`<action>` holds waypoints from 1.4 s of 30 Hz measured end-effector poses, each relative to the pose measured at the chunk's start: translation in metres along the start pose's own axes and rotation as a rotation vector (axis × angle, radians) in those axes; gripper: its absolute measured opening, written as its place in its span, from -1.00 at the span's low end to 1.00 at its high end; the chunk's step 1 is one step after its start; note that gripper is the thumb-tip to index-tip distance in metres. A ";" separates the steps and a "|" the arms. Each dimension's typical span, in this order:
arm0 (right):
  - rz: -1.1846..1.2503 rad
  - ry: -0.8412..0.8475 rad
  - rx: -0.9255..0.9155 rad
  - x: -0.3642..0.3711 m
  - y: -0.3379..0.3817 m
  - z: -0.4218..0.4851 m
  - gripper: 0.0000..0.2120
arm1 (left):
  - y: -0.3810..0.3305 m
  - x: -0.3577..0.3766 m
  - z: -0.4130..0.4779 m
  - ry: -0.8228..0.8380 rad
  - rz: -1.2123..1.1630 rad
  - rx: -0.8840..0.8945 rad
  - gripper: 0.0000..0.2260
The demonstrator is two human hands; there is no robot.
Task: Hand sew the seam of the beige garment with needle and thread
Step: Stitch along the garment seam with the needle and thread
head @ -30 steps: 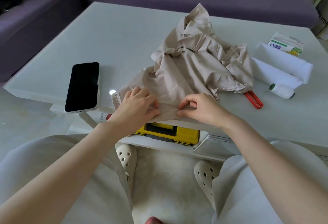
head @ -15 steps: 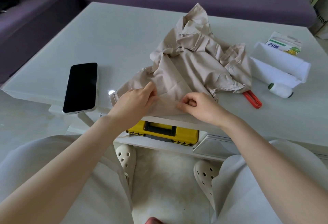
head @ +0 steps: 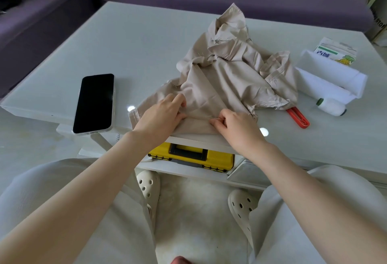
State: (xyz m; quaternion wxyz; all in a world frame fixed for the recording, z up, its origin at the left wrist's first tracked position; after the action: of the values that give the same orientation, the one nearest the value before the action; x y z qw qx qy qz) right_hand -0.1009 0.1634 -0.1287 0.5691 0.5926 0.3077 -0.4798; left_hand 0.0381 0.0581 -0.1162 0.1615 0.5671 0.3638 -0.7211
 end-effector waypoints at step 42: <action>0.292 0.017 -0.031 -0.002 -0.007 -0.013 -0.83 | -0.033 0.003 -0.014 -0.003 0.034 0.158 -0.89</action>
State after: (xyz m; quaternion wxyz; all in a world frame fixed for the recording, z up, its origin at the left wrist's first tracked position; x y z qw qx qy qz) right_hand -0.1048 0.1773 -0.1310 0.6393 0.6265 0.2302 -0.3819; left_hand 0.0261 0.0914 -0.1087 0.1287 0.5832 0.2959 -0.7455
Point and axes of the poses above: each hand's wrist, its own z-axis towards the middle knuckle, its own x-axis out of the palm, y = z × x, the point moved 5 cm from there along z, towards the middle knuckle, and after that the axes turned 8 degrees about -x, right-handed, at the moved point
